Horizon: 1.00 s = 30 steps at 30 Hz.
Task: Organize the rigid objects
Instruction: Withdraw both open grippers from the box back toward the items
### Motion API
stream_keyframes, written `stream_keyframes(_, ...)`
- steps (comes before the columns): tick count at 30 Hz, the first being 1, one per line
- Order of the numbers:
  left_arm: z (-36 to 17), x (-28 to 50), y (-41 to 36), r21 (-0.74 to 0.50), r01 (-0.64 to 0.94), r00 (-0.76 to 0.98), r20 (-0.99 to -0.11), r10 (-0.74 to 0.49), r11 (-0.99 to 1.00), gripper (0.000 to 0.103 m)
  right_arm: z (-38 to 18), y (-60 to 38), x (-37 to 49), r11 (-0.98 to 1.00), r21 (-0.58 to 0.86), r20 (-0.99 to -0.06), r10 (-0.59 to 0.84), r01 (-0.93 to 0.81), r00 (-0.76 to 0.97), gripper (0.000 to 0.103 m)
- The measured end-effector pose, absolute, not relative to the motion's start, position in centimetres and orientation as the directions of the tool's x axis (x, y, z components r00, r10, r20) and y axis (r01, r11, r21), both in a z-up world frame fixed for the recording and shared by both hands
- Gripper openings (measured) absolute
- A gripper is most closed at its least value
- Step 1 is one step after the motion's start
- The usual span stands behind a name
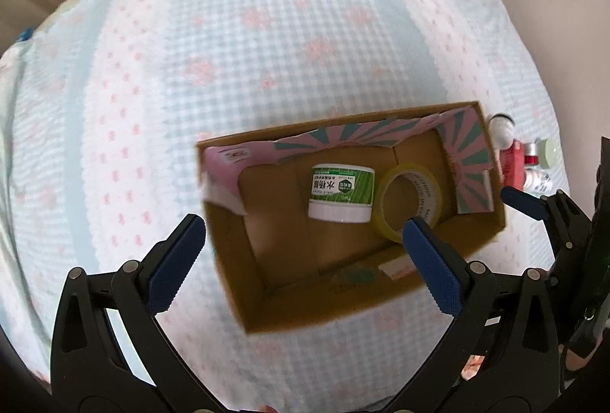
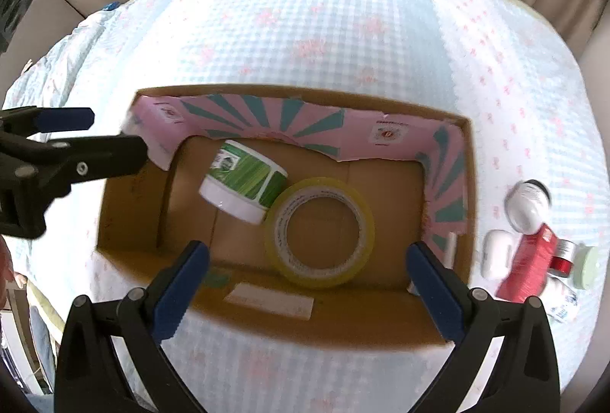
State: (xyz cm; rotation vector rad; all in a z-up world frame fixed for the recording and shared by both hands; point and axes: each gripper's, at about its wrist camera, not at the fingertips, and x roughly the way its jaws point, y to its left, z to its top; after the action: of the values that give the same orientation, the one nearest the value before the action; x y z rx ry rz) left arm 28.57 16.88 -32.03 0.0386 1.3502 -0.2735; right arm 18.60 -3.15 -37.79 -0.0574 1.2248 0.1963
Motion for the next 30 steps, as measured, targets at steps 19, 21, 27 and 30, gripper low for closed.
stream_keyframes(19, -13.2, 15.4, 22.2, -0.165, 0.131, 0.483, -0.850, -0.208, 0.978, 0.103, -19.1, -2.6, 8.9, 1.000, 0.027, -0.832, 0.022, 0.001, 0.554, 0.103)
stream_keyframes(21, -12.4, 15.0, 21.2, -0.192, 0.157, 0.486, -0.839, -0.245, 0.969, 0.103, -18.5, -3.6, 7.9, 0.999, 0.022, -0.827, -0.002, 0.036, 0.563, 0.103)
stream_keyframes(27, -11.5, 13.8, 16.4, -0.192, 0.229, 0.483, -0.829, -0.282, 0.954, 0.103, -17.3, -8.3, 5.2, 0.989, 0.003, -0.809, -0.086, 0.150, 0.582, 0.103)
stream_keyframes(30, -11.5, 13.6, 13.5, -0.190, 0.249, 0.478, -0.829, -0.291, 0.950, 0.103, -17.1, -11.9, 4.1, 0.981, 0.000, -0.807, -0.115, 0.196, 0.580, 0.103)
